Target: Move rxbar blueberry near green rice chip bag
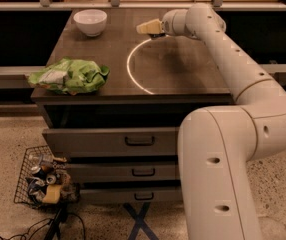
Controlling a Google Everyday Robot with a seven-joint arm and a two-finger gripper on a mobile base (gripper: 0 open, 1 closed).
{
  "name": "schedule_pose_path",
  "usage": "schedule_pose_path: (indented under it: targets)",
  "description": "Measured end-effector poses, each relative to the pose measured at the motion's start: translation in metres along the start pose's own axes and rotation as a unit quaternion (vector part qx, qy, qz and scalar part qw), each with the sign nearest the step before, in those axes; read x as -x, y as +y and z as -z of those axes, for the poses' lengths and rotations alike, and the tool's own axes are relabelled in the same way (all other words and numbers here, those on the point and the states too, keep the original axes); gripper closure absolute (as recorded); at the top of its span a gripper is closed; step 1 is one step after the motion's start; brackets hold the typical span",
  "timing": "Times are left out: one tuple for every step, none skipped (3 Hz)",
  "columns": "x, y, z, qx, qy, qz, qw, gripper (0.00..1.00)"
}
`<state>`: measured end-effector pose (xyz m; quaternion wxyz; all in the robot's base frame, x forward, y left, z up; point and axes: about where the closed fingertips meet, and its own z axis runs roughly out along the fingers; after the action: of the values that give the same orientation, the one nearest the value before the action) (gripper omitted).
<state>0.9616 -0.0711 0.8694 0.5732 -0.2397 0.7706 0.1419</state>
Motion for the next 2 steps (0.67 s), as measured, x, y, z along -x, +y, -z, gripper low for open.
schedule_pose_path:
  targets:
    - [-0.011, 0.004, -0.01, 0.009, 0.009, -0.011, 0.9999, 0.0]
    - [-0.025, 0.012, -0.022, 0.024, 0.026, -0.016, 0.9992, 0.02]
